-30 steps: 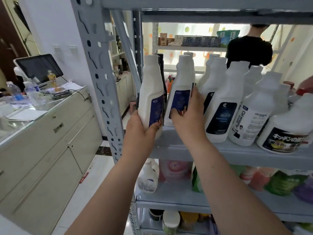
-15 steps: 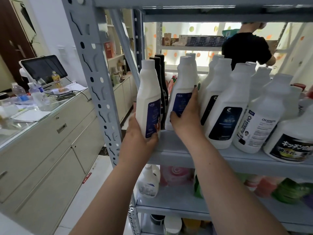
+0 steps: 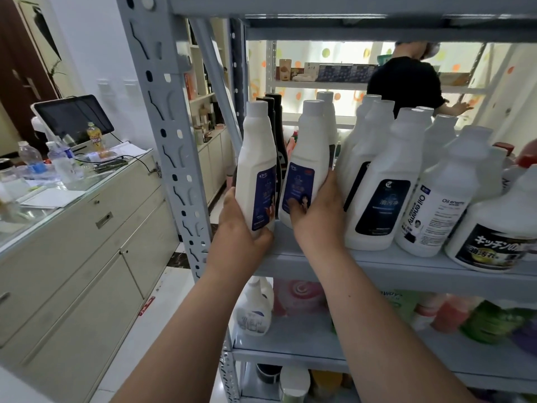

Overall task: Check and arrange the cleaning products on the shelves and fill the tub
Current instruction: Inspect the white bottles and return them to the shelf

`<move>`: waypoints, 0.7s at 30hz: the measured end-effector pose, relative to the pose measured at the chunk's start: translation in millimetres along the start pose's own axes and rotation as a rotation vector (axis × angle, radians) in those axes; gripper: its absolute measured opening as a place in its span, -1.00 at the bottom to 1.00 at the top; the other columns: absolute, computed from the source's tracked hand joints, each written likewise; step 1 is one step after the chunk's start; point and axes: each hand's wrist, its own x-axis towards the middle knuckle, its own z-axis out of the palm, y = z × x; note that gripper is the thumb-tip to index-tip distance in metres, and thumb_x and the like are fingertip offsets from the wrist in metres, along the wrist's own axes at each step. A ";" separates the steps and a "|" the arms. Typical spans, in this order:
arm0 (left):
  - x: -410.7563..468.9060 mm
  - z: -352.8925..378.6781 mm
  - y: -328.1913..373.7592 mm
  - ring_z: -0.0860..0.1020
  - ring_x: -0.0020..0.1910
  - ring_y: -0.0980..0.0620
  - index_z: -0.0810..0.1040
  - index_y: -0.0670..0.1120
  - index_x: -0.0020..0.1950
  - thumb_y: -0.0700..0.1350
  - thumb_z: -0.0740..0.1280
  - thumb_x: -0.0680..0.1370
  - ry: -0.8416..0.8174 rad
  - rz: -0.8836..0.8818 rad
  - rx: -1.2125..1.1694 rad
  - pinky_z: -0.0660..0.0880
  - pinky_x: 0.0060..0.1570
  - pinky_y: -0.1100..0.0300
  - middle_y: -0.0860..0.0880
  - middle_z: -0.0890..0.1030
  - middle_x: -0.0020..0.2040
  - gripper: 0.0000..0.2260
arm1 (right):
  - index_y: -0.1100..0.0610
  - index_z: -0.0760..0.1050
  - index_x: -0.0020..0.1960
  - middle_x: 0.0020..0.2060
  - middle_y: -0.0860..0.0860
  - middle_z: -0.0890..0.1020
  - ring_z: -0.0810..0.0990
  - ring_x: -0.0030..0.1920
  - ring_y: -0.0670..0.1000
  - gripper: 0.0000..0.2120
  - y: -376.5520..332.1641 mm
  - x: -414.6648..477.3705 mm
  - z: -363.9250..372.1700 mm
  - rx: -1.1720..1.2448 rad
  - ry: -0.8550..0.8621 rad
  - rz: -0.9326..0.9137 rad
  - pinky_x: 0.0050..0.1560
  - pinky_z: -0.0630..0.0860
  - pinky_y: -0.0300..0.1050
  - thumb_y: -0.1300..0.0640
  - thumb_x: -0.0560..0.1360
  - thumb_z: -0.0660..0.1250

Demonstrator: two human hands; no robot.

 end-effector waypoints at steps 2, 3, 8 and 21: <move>-0.4 0.5 -0.2 0.45 0.29 -0.19 0.03 -0.10 0.61 -0.03 0.50 0.48 0.004 0.015 0.030 0.49 0.10 0.03 -0.20 0.35 0.42 -0.13 | 0.18 0.29 0.47 0.28 0.12 0.54 0.56 0.24 0.17 -0.36 0.6 -1.6 -3.3 0.031 -0.001 -0.012 0.23 0.55 0.15 0.13 0.49 0.49; -0.9 0.1 0.2 0.44 0.29 -0.21 0.01 -0.10 0.62 -0.04 0.50 0.49 0.003 0.021 0.045 0.45 0.08 0.04 -0.20 0.32 0.43 -0.12 | 0.17 0.31 0.44 0.25 0.10 0.56 0.57 0.21 0.15 -0.40 0.2 -2.5 -5.6 0.051 -0.011 -0.005 0.21 0.55 0.14 0.14 0.50 0.49; -8.4 -5.7 5.7 0.40 0.39 -0.23 -0.15 -0.06 0.66 -0.05 0.41 0.57 -0.053 -0.009 0.068 0.45 0.24 -0.12 -0.19 0.25 0.51 -0.12 | 0.12 0.28 0.43 0.22 0.04 0.57 0.59 0.16 0.09 -0.43 -3.1 -12.9 -20.8 0.088 -0.055 0.001 0.07 0.55 -0.02 0.09 0.53 0.47; -82.0 -43.0 15.3 0.41 0.39 0.01 0.22 0.06 0.58 -0.04 0.36 0.59 -0.109 0.225 -0.007 0.50 0.31 0.02 0.02 0.30 0.47 -0.41 | -0.14 0.38 0.41 0.14 -0.23 0.64 0.64 0.10 -0.21 -0.47 -17.3 -83.8 -77.0 0.406 -0.181 0.077 0.09 0.63 -0.15 0.10 0.53 0.50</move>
